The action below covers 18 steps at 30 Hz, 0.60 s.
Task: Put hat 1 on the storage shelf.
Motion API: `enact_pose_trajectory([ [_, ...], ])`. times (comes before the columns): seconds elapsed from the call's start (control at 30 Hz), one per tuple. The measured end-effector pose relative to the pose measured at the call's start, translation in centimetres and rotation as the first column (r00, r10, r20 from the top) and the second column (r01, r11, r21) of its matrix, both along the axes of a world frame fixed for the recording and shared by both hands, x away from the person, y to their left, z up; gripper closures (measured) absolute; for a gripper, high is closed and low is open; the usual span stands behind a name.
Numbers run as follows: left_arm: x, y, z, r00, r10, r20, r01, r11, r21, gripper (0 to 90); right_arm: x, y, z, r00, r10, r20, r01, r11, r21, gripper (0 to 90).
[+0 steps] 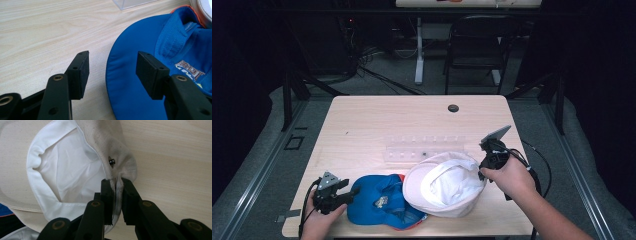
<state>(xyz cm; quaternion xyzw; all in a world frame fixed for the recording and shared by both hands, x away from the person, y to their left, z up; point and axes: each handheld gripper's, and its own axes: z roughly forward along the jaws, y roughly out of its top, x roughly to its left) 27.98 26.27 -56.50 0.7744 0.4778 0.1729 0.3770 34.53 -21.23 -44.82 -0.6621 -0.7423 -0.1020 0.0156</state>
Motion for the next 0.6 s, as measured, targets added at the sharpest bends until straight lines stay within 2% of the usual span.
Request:
enact_pose_trajectory([
  [0.17, 0.0, 0.0, 0.0, 1.0, 0.0, -0.001, 0.0, 1.0, 0.0, 44.8, 0.2, 0.4, 1.3, 0.9999, 0.01, 0.003, -0.01, 0.9999, -0.01, 81.9],
  [0.2, 0.0, 0.0, 0.0, 1.0, 0.0, -0.001, 0.0, 1.0, 0.0, 44.8, 0.1, 0.6, 1.5, 0.9997, -0.01, 0.023, 0.01, 0.9999, -0.003, 81.9],
  [0.27, 0.0, 0.0, 0.0, 1.0, 0.0, -0.002, 0.0, 1.0, 0.0, 44.8, 0.3, 0.6, 2.1, 0.9999, 0.01, -0.001, -0.01, 0.9998, -0.014, 81.9],
  [0.33, 0.0, 0.0, 0.0, 1.0, 0.002, -0.002, -0.002, 1.0, -0.002, 44.8, 0.3, 0.9, 2.5, 1.0, 0.005, 0.008, -0.004, 0.9998, -0.018, 81.8],
  [0.37, 0.0, 0.0, 0.0, 1.0, 0.002, -0.002, -0.002, 1.0, -0.001, 44.8, 0.5, 0.9, 3.2, 0.9995, 0.027, -0.017, -0.027, 0.9992, -0.028, 81.8],
  [0.4, 0.0, 0.0, 0.0, 1.0, 0.003, -0.001, -0.003, 1.0, 0.002, 44.8, 0.5, 0.9, 3.2, 0.9995, 0.027, -0.017, -0.027, 0.9992, -0.028, 81.8],
  [0.43, 0.0, 0.0, 0.0, 1.0, 0.003, -0.002, -0.003, 1.0, 0.001, 44.8, 0.4, 1.2, 3.6, 0.9999, -0.003, 0.011, 0.003, 0.9999, -0.014, 81.8],
  [0.47, 0.0, 0.0, 0.0, 1.0, 0.0, -0.002, 0.0, 1.0, 0.001, 44.8, 0.5, 1.2, 4.0, 0.9999, 0.016, -0.007, -0.016, 0.9997, -0.02, 81.8],
  [0.6, 0.0, 0.0, 0.0, 1.0, 0.002, -0.001, -0.002, 1.0, -0.004, 44.9, 0.6, 1.5, 4.8, 0.9997, 0.02, -0.014, -0.02, 0.9993, -0.031, 81.8],
])
